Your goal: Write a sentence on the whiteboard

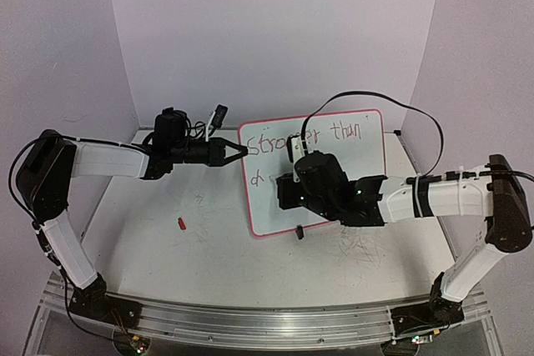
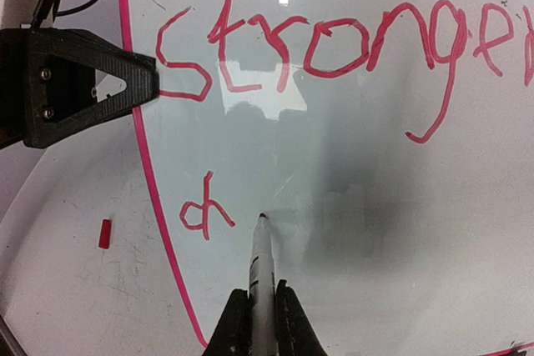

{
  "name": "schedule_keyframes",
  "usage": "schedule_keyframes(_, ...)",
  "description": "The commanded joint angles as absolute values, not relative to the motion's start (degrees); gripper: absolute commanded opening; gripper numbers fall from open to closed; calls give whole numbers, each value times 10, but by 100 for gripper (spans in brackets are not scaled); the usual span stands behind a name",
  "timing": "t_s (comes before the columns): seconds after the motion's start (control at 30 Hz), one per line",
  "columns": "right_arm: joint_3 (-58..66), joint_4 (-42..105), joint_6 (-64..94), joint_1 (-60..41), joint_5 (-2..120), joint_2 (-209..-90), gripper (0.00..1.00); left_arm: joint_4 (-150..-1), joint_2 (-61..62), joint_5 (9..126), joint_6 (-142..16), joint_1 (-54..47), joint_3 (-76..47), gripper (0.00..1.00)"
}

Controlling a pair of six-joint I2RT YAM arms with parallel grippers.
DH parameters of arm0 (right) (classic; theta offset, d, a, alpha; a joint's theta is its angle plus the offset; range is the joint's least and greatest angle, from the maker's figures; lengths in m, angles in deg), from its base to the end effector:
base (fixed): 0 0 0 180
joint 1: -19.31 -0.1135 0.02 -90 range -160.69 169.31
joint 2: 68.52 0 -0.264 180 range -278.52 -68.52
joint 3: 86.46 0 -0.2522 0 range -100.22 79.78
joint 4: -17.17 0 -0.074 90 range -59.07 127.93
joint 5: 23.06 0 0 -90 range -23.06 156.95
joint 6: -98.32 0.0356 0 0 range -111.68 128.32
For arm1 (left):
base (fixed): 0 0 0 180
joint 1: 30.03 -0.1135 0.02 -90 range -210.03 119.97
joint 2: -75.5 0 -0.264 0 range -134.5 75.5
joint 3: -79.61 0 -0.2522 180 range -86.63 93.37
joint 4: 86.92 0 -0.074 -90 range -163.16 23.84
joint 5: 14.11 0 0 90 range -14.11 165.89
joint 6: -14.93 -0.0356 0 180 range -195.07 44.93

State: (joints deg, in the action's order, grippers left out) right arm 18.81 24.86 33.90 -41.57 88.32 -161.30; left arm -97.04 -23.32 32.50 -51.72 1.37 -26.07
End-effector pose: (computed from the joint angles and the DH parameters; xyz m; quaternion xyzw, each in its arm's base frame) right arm 0.1910 0.3161 0.2525 -0.1583 0.8229 0.2435 0.4884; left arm 0.3173 -0.2224 0.2450 0.2776 0.7164 -0.5213 0.3715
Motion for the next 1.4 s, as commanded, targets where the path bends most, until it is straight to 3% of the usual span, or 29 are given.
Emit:
schedule_keyframes(0.0,167,230,332,-414,902,-1624,0,-947,-218,320,-526,17,-262,0)
schedule_keyframes(0.83,189,241,335,-421,865,-1624,0,-947,-218,320,-527,17,-262,0)
schedule_keyframes(1.37,180,256,337,-418,908,-1619,0,-947,-220,319,-526,17,-262,0)
